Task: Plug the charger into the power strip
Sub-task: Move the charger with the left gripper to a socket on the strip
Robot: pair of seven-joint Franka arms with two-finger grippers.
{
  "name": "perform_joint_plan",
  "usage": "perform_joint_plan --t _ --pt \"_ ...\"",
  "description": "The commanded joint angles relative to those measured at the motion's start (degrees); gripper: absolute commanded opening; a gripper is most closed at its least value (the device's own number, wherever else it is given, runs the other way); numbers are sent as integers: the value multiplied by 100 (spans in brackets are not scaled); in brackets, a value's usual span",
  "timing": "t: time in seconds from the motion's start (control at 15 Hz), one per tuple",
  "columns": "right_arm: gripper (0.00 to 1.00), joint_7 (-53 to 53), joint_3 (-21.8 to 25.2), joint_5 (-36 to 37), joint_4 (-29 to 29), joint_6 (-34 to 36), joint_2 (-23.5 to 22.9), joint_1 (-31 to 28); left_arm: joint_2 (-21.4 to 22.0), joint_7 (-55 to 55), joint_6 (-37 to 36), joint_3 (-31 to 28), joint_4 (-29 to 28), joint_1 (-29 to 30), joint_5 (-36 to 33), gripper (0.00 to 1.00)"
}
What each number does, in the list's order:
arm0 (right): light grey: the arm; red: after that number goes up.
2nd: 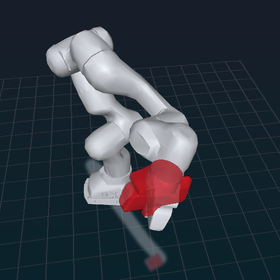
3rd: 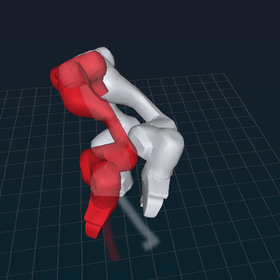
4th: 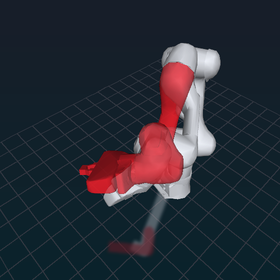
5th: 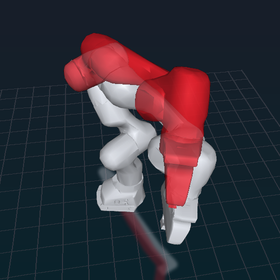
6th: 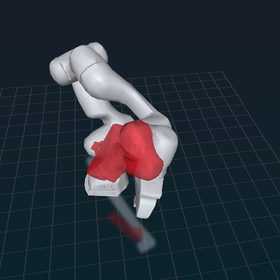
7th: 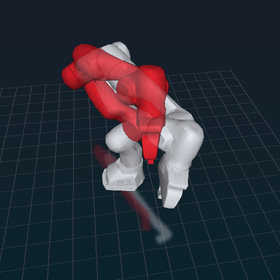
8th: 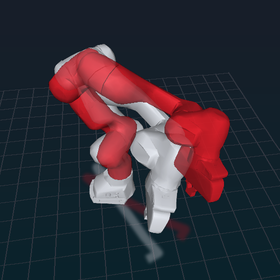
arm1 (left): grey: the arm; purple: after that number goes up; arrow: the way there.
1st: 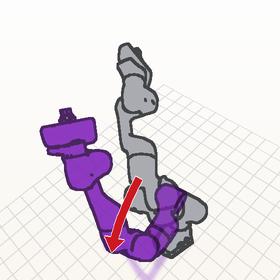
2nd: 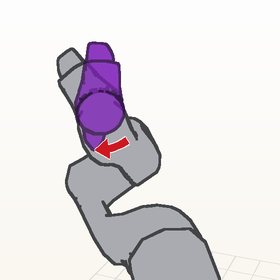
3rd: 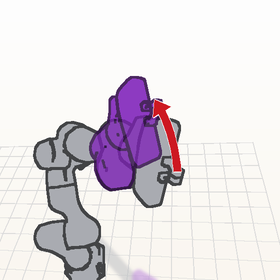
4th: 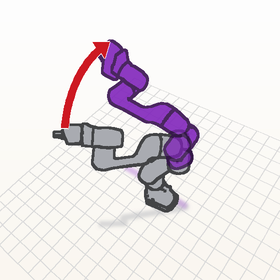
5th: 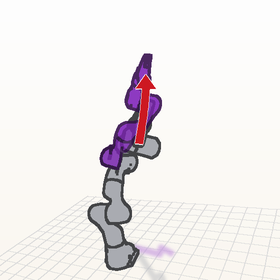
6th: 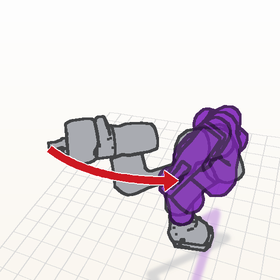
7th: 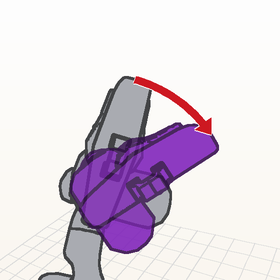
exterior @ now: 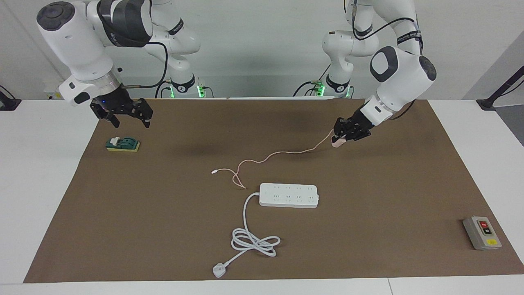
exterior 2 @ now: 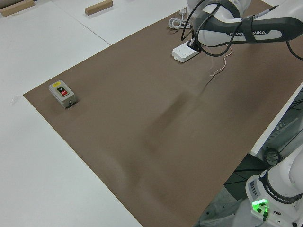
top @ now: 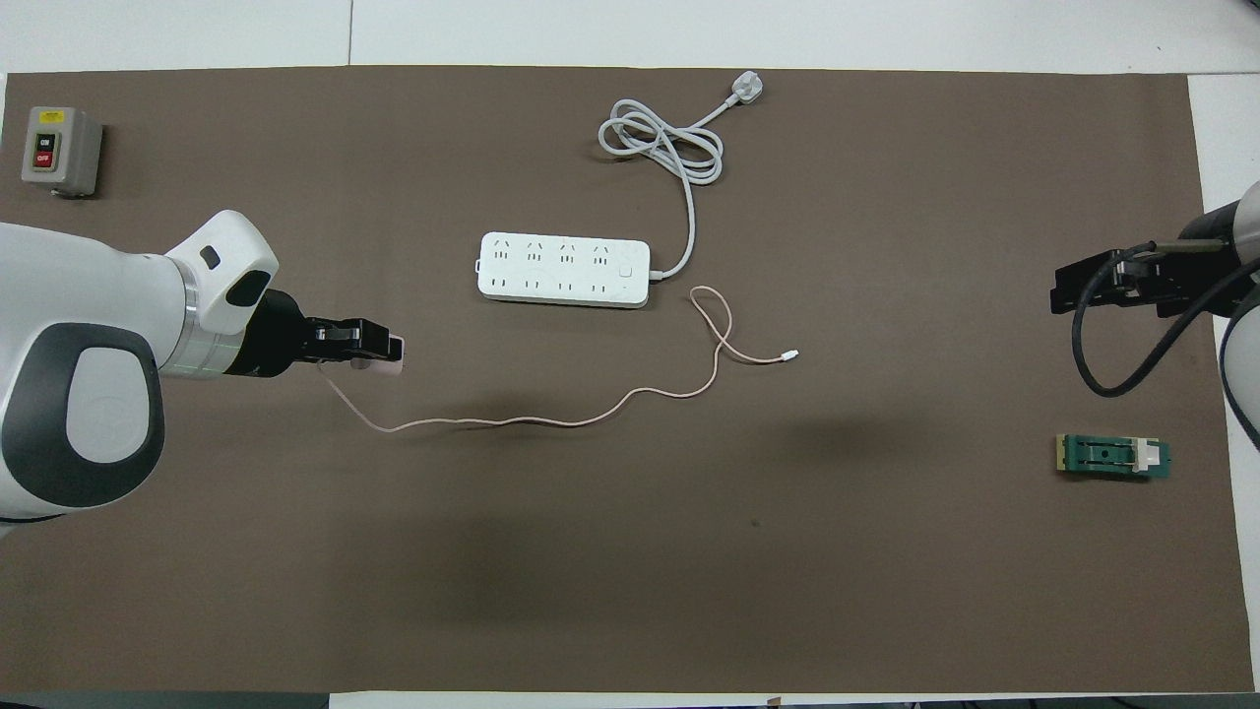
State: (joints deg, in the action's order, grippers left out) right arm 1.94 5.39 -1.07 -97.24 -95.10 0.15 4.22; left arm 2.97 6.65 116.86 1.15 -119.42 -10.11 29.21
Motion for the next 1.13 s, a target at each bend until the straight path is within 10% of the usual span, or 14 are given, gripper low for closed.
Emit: perform_joint_plan --t 0.0,1.06 --pt "100 -115 -46 46 -23 52 46 -71 152 -1790 -1210 8 1316 150 -2209 0" --pt "100 -115 -46 46 -23 52 46 -71 134 -2798 -1009 61 1439 -43 -2209 0"
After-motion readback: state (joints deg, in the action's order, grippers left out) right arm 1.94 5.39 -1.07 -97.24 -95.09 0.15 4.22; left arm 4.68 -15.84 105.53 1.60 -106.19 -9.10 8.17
